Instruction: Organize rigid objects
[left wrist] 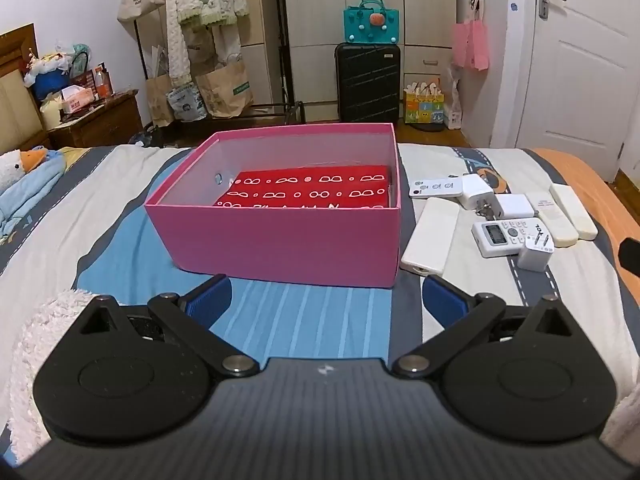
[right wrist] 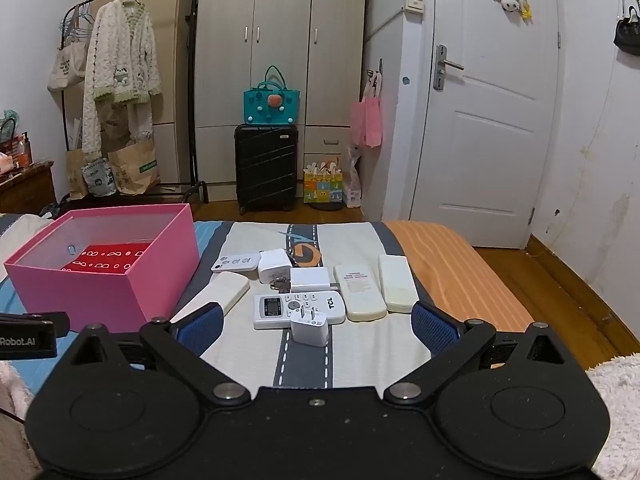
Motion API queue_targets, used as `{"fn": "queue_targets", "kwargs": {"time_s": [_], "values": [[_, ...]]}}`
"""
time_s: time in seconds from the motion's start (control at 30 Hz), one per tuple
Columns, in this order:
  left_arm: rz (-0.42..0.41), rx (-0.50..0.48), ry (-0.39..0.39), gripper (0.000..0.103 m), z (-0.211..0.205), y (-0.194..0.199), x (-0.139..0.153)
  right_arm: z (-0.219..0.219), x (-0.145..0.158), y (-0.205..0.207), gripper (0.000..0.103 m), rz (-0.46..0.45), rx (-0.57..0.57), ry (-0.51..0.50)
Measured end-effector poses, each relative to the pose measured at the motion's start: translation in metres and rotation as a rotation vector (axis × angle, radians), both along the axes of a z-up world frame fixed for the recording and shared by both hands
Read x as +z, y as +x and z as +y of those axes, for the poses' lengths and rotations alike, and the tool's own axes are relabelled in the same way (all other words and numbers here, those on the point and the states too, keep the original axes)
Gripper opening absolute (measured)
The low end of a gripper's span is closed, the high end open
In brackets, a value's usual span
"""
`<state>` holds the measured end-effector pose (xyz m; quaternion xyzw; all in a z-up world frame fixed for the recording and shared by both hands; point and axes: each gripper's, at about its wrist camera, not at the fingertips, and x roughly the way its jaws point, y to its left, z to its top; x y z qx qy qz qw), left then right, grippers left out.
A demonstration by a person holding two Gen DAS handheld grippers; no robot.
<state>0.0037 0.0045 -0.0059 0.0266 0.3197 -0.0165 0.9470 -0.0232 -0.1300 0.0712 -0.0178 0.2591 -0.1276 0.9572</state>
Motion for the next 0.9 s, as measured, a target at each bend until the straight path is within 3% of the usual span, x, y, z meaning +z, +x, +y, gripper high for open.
{"fn": "queue_targets", "kwargs": {"time_s": [0.9], "values": [[-0.008,-0.018,-0.012,0.103,-0.0028,-0.0027,0.0024,0.0059,-0.006,-0.0018,0.102,-0.008,0.021,-0.03]]}}
